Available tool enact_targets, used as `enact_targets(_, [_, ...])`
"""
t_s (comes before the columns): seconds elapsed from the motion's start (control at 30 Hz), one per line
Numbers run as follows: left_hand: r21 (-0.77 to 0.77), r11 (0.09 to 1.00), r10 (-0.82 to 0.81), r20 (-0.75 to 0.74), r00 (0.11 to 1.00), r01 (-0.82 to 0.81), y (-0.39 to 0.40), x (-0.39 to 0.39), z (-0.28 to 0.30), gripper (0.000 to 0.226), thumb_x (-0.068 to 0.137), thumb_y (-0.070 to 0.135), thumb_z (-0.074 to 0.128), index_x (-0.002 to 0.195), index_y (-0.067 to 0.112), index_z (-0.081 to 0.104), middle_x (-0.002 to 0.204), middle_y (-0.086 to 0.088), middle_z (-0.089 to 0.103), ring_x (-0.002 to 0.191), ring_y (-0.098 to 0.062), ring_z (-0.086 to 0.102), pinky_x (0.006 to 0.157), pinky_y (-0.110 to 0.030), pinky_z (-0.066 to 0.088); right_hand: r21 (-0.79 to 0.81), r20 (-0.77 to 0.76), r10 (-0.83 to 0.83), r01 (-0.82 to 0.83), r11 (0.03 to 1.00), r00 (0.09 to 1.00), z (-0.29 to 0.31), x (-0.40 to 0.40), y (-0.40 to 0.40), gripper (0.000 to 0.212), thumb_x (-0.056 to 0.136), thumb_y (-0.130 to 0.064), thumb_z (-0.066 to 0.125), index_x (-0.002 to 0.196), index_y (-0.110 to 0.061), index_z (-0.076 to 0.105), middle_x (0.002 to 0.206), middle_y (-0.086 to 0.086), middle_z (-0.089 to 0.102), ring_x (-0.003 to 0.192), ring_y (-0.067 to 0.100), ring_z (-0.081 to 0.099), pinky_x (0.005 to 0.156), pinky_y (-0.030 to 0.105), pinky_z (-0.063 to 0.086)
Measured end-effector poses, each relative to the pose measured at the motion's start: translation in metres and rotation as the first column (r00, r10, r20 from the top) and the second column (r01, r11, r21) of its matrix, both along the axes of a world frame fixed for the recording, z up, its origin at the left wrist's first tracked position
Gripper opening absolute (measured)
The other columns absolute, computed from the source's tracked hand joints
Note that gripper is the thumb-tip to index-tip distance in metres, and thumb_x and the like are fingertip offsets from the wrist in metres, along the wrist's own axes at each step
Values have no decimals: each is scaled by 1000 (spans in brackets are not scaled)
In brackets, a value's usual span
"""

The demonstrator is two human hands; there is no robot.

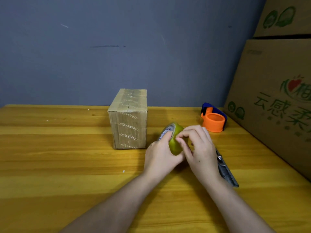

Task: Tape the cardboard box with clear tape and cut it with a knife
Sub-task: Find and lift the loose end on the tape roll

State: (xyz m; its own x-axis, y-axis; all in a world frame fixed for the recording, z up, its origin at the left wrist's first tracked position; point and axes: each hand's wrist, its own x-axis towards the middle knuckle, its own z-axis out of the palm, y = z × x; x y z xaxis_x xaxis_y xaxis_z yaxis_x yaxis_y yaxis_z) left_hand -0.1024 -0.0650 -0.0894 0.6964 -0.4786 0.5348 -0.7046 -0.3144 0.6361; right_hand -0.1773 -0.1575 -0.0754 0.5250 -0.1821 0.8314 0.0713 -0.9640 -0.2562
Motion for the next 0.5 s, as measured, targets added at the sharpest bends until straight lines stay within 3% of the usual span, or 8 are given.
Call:
enact_targets(0.13, [-112, 994, -32, -183, 983, 11, 2, 8, 2, 23, 63, 36, 50, 84, 26, 52, 74, -10, 68, 78, -41, 58, 66, -43, 52, -176, -34, -1, -5, 984, 999, 2, -4, 9, 17, 91, -25, 54, 86, -10, 63, 90, 3, 63, 82, 19, 54, 71, 28, 45])
enact_targets(0.23, [-157, 986, -81, -199, 977, 50, 2, 8, 1, 27, 58, 44, 46, 80, 30, 51, 73, -8, 68, 76, -41, 56, 65, -42, 52, -244, -55, -16, 2, 970, 998, 4, -6, 9, 17, 91, -24, 54, 86, -10, 63, 91, 2, 65, 82, 18, 55, 71, 28, 45])
enact_targets(0.3, [-178, 981, -113, -201, 973, 77, 1, 7, 2, 28, 57, 47, 45, 80, 32, 50, 74, -5, 68, 76, -37, 59, 67, -41, 52, -187, -81, -11, -4, 982, 997, 5, -5, 10, 15, 91, -24, 53, 88, -11, 61, 92, 0, 65, 84, 17, 55, 74, 26, 44])
enact_targets(0.43, [-181, 957, -261, -203, 944, 226, 2, 5, 0, 39, 62, 50, 60, 90, 23, 56, 83, 1, 69, 79, -24, 62, 74, -41, 53, 74, -76, 12, -7, 997, 997, 7, -4, 5, 13, 92, -25, 49, 87, -15, 55, 86, -6, 56, 82, 9, 47, 72, 17, 36])
enact_targets(0.5, [-125, 951, -301, -184, 936, 282, 3, 5, -5, 39, 65, 51, 61, 91, 21, 57, 79, 3, 67, 76, -22, 61, 73, -39, 52, 163, -66, 0, 11, 987, 998, 6, -5, -2, 12, 92, -25, 46, 87, -17, 53, 85, -11, 50, 81, 6, 44, 71, 16, 34])
